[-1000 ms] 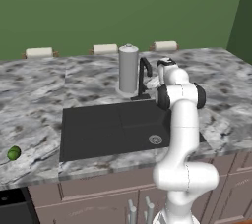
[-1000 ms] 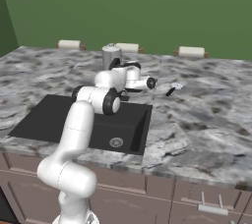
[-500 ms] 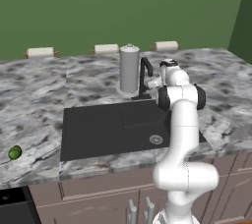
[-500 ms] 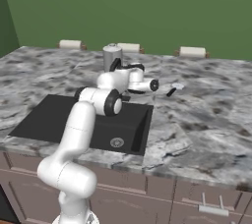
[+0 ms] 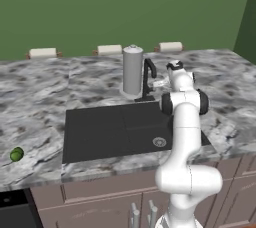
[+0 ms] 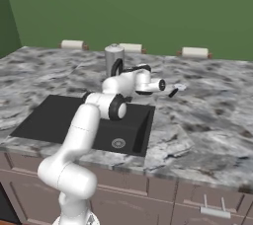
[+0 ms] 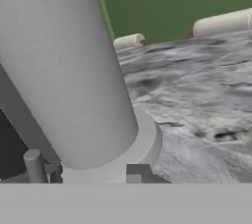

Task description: Turn on the sink faucet. Then move the avocado from the counter to the sink. Turn off the sink. Move the vegetable from the sink to the pot next to the stove. Finally move the pot to the center burner.

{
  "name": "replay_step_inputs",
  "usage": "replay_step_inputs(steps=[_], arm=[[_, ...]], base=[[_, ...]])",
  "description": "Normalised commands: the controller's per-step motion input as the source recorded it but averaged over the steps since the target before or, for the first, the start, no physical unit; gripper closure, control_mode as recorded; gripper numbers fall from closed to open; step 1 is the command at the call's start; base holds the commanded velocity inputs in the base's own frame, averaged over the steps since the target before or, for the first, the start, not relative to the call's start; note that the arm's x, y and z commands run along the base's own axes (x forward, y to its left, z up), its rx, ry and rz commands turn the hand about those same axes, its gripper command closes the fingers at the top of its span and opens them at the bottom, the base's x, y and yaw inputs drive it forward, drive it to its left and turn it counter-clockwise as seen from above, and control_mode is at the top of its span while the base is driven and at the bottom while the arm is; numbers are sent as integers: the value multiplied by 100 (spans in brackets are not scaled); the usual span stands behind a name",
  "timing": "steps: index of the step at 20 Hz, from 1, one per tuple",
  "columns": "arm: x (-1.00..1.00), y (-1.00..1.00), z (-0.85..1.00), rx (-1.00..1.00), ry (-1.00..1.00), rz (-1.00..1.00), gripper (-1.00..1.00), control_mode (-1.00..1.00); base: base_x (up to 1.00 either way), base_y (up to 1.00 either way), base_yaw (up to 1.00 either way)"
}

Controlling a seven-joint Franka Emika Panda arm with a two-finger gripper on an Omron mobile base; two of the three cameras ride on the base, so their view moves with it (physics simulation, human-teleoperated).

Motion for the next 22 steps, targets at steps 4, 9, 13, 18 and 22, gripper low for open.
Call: replay_step_inputs(steps=[4,9,13,18,22], arm=[[-10,-78,-90,5,11,-2,100,-100],[-18,-63,-94,3,9,-2,100,-100],[-45,-14,-49,3,4,-3,100,-100],[-49,-1,-24,4,0,0,100,-100],[-46,-24,-43,8,0,-1,100,-100]], base=[[0,0,0],[0,0,0],[0,0,0],[0,0,0],[0,0,0]])
